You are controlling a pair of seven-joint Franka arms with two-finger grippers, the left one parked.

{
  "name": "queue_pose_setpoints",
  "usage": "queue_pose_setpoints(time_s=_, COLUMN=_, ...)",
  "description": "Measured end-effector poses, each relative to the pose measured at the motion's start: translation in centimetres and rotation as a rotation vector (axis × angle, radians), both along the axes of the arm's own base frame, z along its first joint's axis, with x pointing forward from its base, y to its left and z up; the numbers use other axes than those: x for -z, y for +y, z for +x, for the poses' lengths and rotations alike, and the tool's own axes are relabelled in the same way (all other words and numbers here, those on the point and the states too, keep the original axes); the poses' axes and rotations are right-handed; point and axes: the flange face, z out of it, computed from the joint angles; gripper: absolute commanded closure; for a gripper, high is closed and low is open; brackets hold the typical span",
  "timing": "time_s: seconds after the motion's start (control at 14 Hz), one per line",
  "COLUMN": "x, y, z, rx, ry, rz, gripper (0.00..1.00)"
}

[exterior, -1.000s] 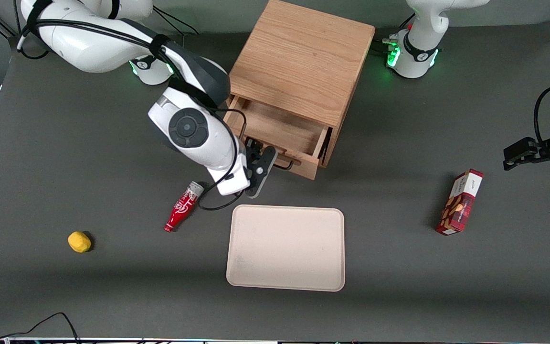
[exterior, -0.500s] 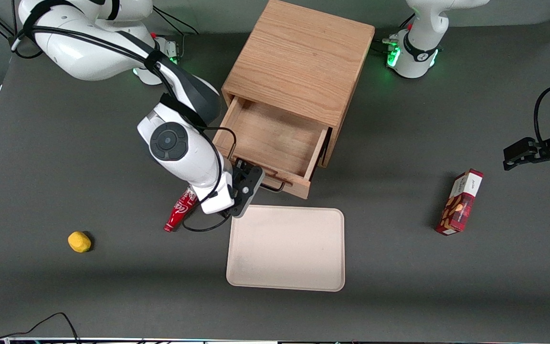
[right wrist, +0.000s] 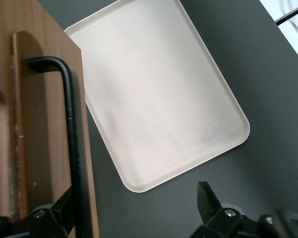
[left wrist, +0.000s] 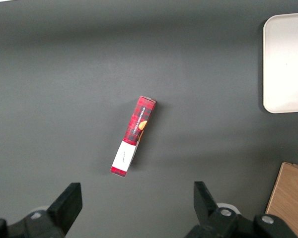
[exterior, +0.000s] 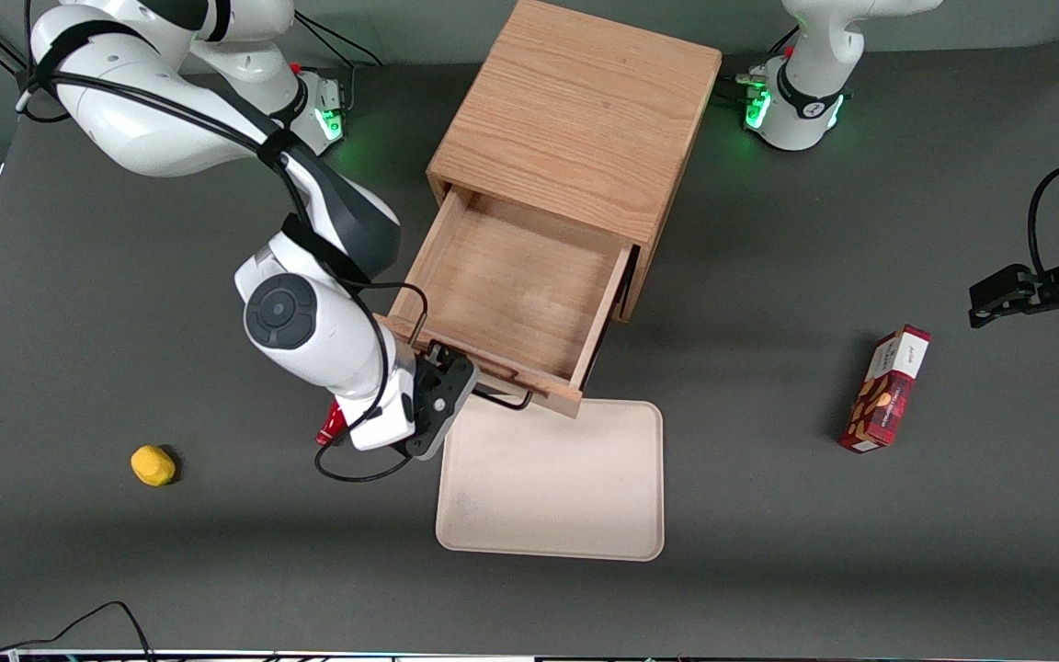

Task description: Open upper drawer

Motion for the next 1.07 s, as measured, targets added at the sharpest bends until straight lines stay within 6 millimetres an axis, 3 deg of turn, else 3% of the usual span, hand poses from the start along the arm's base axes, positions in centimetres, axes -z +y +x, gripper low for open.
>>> queue_pose_setpoints(time_s=0.43, x=-0.6, y=0.1, z=0.3, rx=0.009, ry=0.001, rz=0.023, gripper=0.0)
queue_pose_setpoints(time_s=0.79, x=-4.2, y=-0.6, z=1.1, rx=0.064, ry=0.02, rz=0.132, gripper=0.0)
queue_pose_setpoints(time_s=0.93, x=-6.1, y=-2.8, z=1.6, rx=0.093, ry=0.038, rz=0.127, gripper=0.0)
queue_pose_setpoints(time_s=1.07, x=-8.9, y=-7.5, z=2.5, rx=0.143, ry=0.053, rz=0.086, gripper=0.0)
